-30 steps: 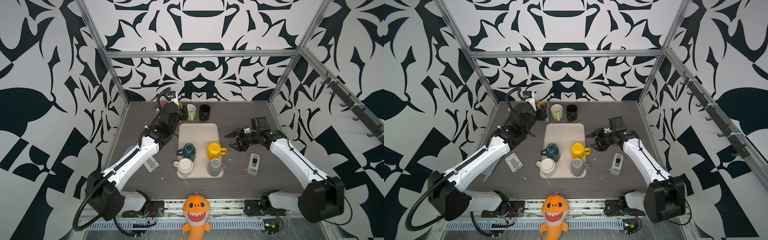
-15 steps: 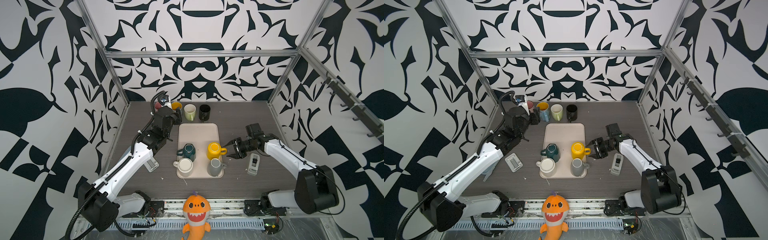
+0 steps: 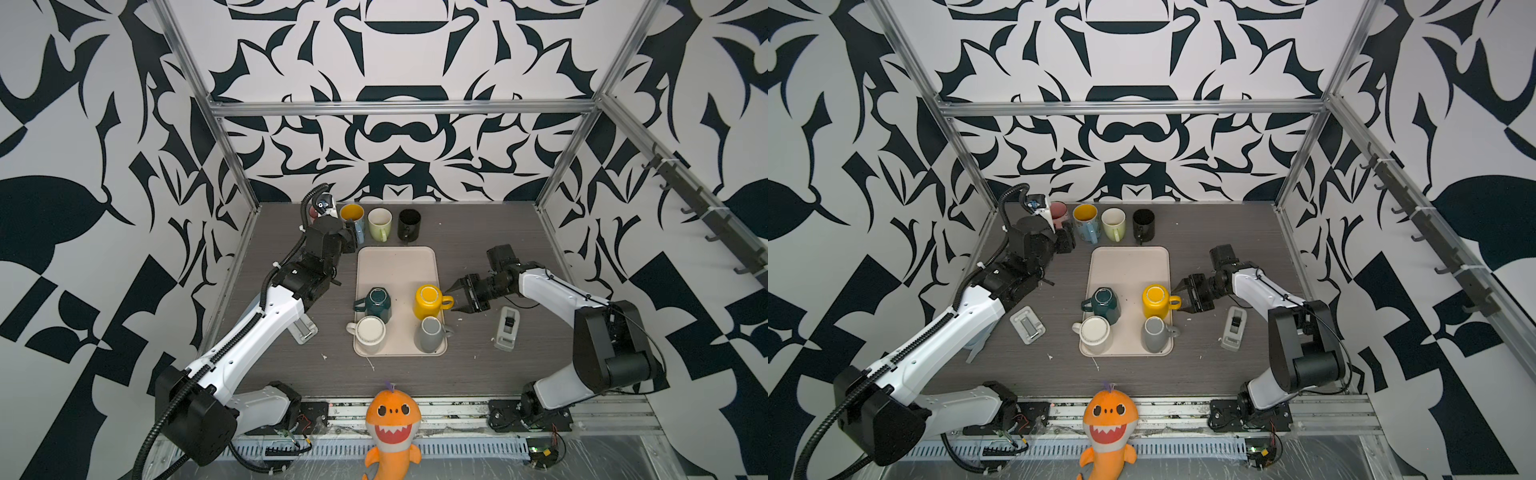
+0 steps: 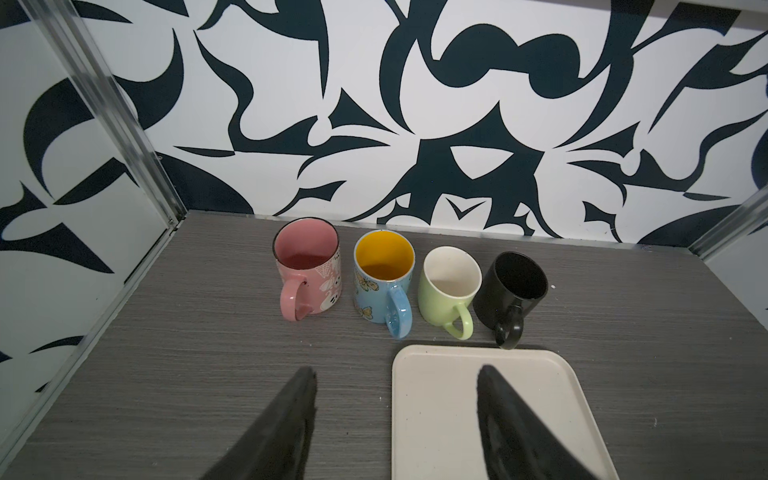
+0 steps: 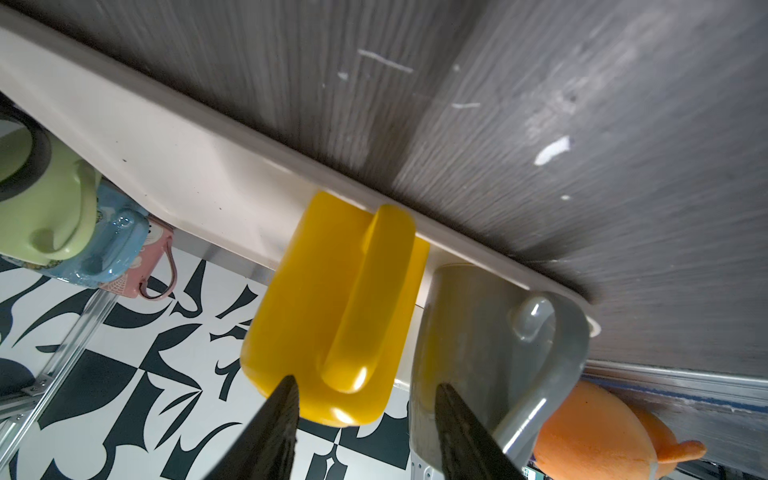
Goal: Turn the mug right side up
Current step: 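Move the right gripper to the yellow mug while the left arm draws back, then close the right gripper on the yellow mug's handle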
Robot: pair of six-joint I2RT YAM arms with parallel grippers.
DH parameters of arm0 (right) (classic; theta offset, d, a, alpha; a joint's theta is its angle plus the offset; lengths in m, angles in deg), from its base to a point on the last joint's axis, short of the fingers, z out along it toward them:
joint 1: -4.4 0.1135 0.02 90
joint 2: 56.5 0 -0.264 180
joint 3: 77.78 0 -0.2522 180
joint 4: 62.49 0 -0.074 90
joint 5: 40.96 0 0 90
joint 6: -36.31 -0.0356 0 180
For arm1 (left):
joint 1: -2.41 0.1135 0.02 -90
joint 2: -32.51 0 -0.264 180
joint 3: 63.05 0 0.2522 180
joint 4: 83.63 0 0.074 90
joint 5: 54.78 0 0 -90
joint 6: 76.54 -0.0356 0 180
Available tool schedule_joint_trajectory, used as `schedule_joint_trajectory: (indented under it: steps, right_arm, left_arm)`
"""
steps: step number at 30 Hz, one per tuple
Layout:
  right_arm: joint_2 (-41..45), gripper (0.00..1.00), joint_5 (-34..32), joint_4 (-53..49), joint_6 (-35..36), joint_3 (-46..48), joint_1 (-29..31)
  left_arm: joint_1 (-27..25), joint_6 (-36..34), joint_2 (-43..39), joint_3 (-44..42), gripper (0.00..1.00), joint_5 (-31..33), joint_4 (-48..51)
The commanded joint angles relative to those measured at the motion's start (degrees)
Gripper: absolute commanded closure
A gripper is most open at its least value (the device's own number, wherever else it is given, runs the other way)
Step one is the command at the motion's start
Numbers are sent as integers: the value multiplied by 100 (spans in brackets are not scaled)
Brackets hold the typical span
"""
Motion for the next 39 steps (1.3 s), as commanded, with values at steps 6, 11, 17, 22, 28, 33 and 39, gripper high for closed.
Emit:
schedule_joint_trajectory:
  steps: [6, 11, 17, 22, 28, 33, 39]
  right_arm:
    - [-343, 44, 166, -71, 231, -452, -15]
    - [-516, 44, 183, -96, 285, -517, -17]
    - [-719, 53, 181, -147, 368, -631, -19]
    - [-852, 60, 183, -194, 413, -726, -17]
    - [-912, 66, 194, -192, 440, -765, -15]
    - [-943, 69, 183, -188, 447, -774, -7]
    - [-1033, 69, 190, -168, 448, -830, 38]
  left_arm:
    - [82, 64, -67, -67, 36, 92, 88]
    - [117, 100, -25, -69, 35, 68, 122]
    - [171, 151, -67, -115, 35, 93, 132]
    - [198, 181, -80, -149, 35, 92, 142]
    - [216, 193, -95, -183, 35, 102, 141]
    - [224, 196, -86, -196, 35, 87, 150]
    - [246, 196, -111, -228, 36, 94, 161]
